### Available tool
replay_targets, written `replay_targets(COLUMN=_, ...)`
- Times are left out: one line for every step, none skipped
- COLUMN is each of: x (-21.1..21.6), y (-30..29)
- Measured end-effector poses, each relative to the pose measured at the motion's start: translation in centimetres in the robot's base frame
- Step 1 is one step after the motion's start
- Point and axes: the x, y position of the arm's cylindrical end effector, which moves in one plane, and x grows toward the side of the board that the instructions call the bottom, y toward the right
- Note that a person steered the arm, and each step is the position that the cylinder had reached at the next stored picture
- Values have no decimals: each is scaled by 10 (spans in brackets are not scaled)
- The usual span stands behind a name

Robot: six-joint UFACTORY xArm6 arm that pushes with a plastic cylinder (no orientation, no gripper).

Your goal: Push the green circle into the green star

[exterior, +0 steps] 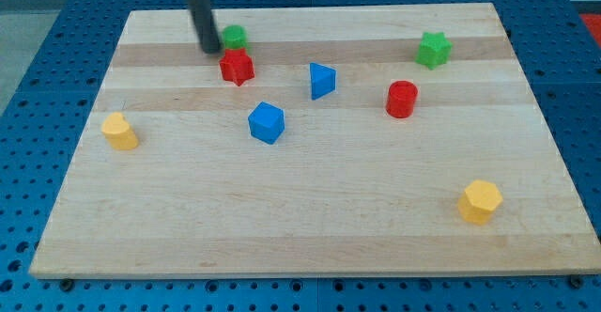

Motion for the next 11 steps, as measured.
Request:
replay_targets(x=-13, y=83)
replay_targets(x=-21, y=41)
replay_targets(x=-37, y=94)
replay_targets(x=-38, y=146)
replay_targets(x=-29, y=199)
replay_targets(x=-11, y=153)
replay_targets(x=4, y=193)
replay_targets(x=3, y=224)
replay_targets(x=4, y=245)
replay_targets(x=5, y=223)
replay_targets(x=10, y=214)
